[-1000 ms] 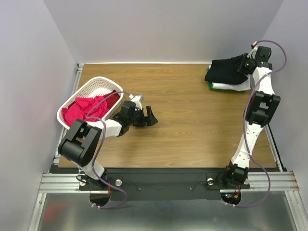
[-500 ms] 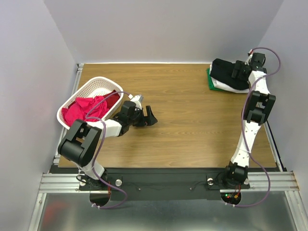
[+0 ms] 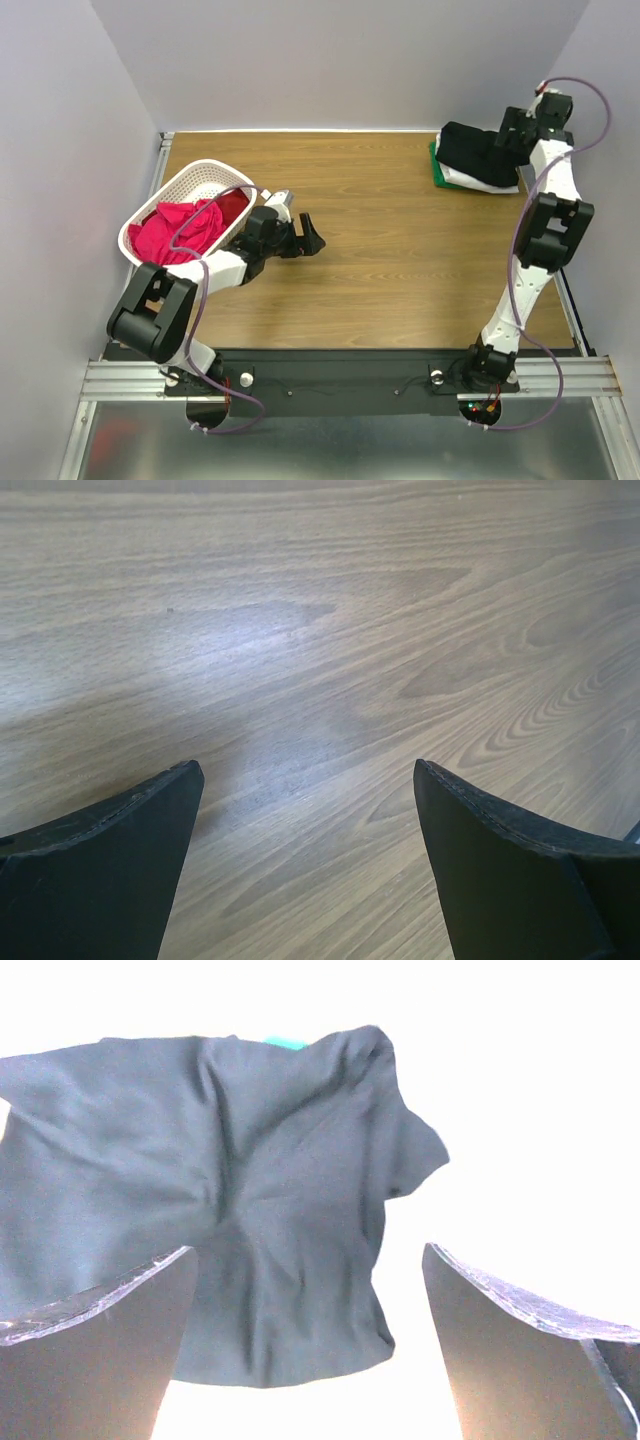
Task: Fold and stack the t-shirts
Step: Neatly place the folded tshirt to the corner
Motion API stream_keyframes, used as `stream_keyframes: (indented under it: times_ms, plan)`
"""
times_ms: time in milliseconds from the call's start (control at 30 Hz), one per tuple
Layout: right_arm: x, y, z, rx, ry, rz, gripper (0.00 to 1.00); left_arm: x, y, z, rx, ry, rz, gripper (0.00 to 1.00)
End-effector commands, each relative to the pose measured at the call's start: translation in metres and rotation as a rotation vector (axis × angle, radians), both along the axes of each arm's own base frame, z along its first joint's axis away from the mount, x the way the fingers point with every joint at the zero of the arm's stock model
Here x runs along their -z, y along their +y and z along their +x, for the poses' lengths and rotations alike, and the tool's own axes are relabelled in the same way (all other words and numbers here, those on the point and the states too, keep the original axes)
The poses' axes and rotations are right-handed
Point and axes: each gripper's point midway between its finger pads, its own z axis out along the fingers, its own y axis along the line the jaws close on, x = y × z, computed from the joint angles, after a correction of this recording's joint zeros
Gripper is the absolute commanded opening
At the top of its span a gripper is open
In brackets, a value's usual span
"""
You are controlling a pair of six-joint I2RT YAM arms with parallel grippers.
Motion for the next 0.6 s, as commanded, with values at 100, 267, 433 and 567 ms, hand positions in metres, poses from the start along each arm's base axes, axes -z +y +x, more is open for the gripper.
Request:
stream_keyframes:
  times_ms: [100, 267, 433, 567]
  plan:
    - [-0.117, -0.013, -0.031, 0.117, -0.22, -0.171, 1.0, -0.024, 0.012, -0.002, -0.025, -0.08, 0.014, 0.99]
    - [-0.144, 0.032, -0.072, 0.077, -0.306, -0.061, 1.0, -0.051, 0.021, -0.004, -0.064, -0.141, -0.002, 0.99]
    - [-0.134, 0.117, -0.131, -0.055, -0.343, 0.13, 1.0, -0.079, 0.041, -0.007, -0.149, -0.206, 0.01, 0.99]
    - [-0.094, 0.211, -0.159, -0.232, -0.258, 0.181, 1.0, -0.097, 0.055, -0.011, -0.204, -0.248, 0.017, 0.99]
